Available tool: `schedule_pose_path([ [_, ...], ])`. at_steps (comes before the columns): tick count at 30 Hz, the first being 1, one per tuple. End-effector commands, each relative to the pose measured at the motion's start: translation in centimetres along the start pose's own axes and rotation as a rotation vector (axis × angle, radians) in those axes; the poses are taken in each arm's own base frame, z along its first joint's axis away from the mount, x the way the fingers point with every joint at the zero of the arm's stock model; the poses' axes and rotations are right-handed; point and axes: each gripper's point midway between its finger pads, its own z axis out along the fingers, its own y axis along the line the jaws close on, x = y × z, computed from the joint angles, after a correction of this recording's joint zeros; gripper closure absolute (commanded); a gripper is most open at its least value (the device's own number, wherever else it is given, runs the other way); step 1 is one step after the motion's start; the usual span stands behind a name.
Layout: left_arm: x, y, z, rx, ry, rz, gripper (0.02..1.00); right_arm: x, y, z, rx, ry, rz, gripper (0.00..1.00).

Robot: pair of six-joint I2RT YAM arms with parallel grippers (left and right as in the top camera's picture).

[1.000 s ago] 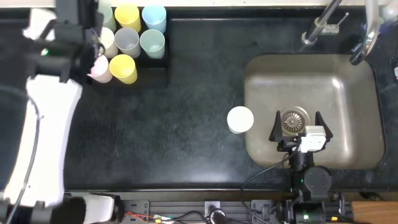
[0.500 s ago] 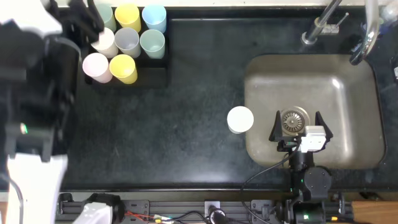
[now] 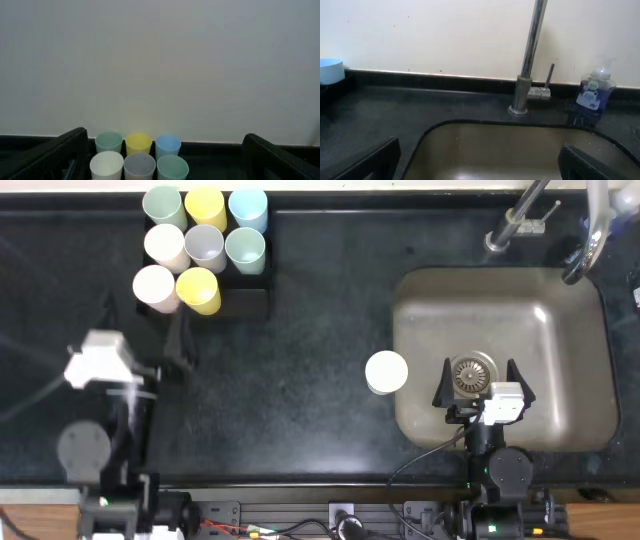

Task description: Store Cups

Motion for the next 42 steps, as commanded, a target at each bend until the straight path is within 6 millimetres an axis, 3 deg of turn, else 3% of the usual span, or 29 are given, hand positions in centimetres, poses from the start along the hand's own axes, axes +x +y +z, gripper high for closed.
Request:
schedule_pose_path([
  [1, 2.8, -0.1, -1.9, 0.022, -0.006, 0.030, 0.020, 0.4, 0.1, 0.0, -0.007, 0.002, 0.004, 0.005],
  [13, 8.1, 1.0, -4.7, -0.018, -0.051, 0.051, 0.018, 0.4, 0.1, 0.0, -0.007, 0.002, 0.004, 0.003],
  [25, 12.8, 1.9, -5.1, -0.075, 0.138, 0.017, 0.018, 0.4, 0.1, 0.0, -0.007, 0.002, 0.004, 0.003],
  [29, 14.0, 2.9, -5.4, -0.146, 0.180, -0.107, 0.020, 0.4, 0.1, 0.0, -0.007, 0.002, 0.004, 0.001],
  [34, 13.9, 4.0, -5.6, -0.203, 0.166, -0.180, 0.020, 0.4, 0.1, 0.0, -0.007, 0.002, 0.004, 0.003],
  [42, 13.8, 3.5, -5.5, -0.181, 0.166, -0.146, 0.020, 0.4, 0.1, 0.0, -0.007, 0.002, 0.004, 0.003],
])
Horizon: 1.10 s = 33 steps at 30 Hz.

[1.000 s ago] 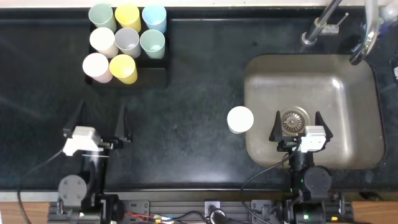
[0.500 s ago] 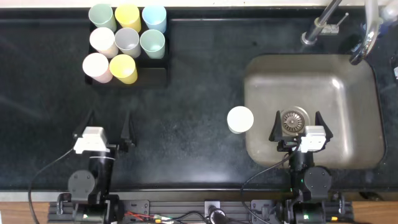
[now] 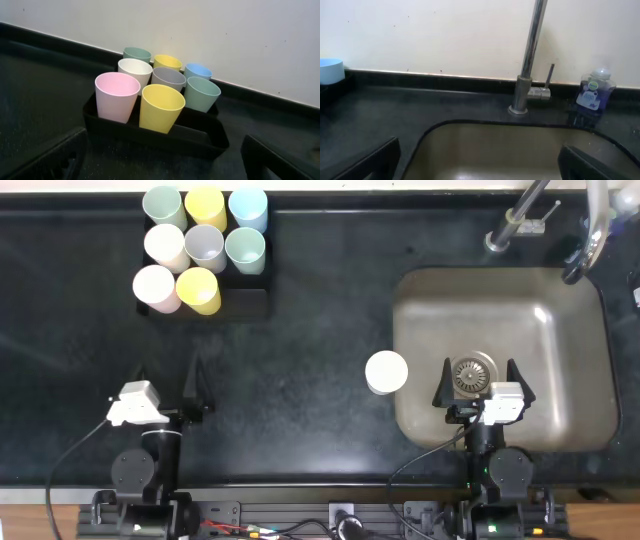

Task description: Store Cups

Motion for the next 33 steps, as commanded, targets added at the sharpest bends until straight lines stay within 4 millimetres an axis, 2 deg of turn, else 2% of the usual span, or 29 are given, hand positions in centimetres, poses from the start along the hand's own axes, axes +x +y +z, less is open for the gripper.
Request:
schedule_pose_path([
  [1, -0.3, -0.1, -0.1, 0.003, -0.016, 0.012, 0.020, 0.4, 0.1, 0.0, -0.007, 0.002, 0.004, 0.005],
  [11, 0.8, -2.5, -0.2, 0.131, 0.024, 0.197, 0.020, 0.4, 0.1, 0.0, -0.007, 0.001, 0.004, 0.003],
  [15, 1.6, -2.3, -0.3, 0.125, 0.055, 0.222, 0.020, 0.4, 0.1, 0.0, -0.007, 0.001, 0.004, 0.003],
  [33, 2.0, -2.6, -0.3, 0.145, 0.073, 0.217, 0.020, 0.4, 0.1, 0.0, -0.007, 0.001, 0.004, 0.003],
])
